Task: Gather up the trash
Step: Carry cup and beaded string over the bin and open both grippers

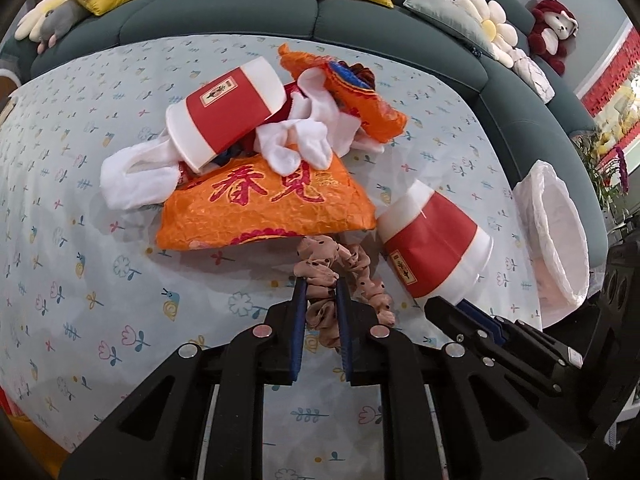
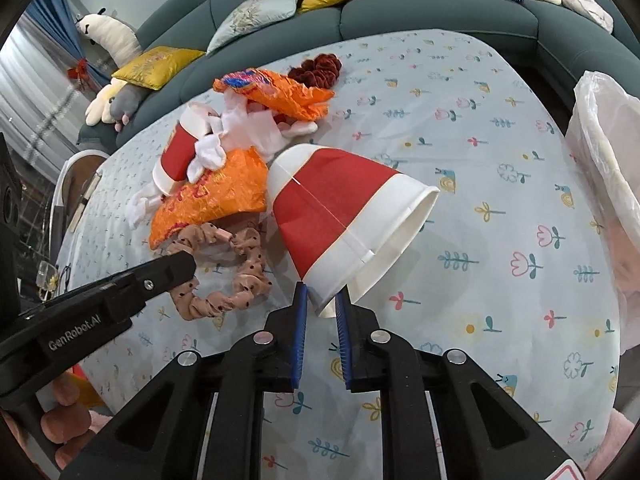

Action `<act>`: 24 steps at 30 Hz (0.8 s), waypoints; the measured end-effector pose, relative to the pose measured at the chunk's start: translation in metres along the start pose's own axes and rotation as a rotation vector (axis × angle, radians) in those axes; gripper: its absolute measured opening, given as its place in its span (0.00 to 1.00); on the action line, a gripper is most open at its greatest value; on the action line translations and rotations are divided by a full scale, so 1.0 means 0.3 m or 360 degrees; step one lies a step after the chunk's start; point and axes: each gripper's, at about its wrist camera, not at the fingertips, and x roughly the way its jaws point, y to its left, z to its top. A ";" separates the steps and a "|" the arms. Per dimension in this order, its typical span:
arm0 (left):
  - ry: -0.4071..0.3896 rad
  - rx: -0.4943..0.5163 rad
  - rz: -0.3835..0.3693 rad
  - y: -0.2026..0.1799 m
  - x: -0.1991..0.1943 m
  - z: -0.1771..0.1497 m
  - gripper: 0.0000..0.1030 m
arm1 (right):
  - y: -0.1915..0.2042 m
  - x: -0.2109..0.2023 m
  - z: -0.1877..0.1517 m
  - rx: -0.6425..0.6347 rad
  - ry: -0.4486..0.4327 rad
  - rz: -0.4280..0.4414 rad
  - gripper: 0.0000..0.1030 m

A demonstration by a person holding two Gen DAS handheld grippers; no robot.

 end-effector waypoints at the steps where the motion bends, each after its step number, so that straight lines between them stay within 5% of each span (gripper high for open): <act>1: -0.0001 0.0006 -0.0004 -0.005 -0.002 0.000 0.14 | 0.001 -0.006 0.002 -0.0003 -0.0010 0.0001 0.07; 11: -0.0054 0.0088 -0.0042 -0.096 -0.045 0.029 0.14 | -0.042 -0.132 0.037 0.0045 -0.0159 -0.0026 0.03; 24: -0.0182 0.0287 -0.0199 -0.413 -0.119 0.138 0.14 | -0.244 -0.409 0.122 0.0197 -0.0453 -0.0113 0.03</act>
